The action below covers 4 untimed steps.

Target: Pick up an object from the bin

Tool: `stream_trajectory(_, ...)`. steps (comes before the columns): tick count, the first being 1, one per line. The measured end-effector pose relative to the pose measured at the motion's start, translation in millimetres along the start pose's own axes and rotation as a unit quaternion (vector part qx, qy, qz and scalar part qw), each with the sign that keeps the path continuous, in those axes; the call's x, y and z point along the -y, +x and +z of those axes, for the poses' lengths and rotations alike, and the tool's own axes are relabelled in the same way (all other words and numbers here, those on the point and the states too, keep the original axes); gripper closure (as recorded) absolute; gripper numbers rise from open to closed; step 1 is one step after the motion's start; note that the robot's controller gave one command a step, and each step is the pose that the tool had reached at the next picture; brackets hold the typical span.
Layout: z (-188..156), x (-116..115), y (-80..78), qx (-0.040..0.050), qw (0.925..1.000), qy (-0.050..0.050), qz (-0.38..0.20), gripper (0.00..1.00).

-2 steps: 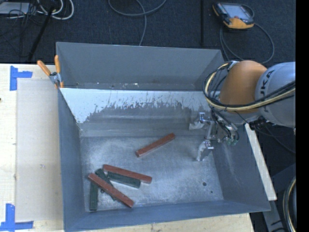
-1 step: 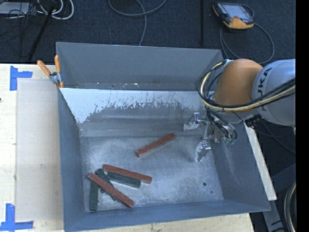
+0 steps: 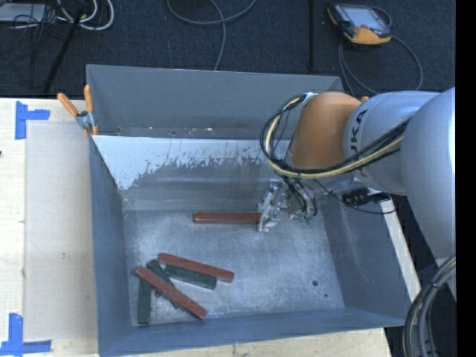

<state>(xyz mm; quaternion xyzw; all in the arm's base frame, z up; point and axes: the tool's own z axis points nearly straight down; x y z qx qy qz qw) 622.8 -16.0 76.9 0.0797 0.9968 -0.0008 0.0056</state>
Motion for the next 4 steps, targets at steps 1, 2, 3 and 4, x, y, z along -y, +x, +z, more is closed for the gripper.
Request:
stream_trajectory(1,2,-1,2.0,-0.0026,1.0,-0.001,-0.001,0.0)
stream_trajectory(2,0,-2,0.0,0.0006,1.0,-0.001,-0.002,1.0)
stream_trajectory(3,0,-2,0.0,0.0006,1.0,-0.001,-0.002,1.0)
stream_trajectory(4,-135,0,11.0,-0.0048,0.999,0.0,0.044,1.0)
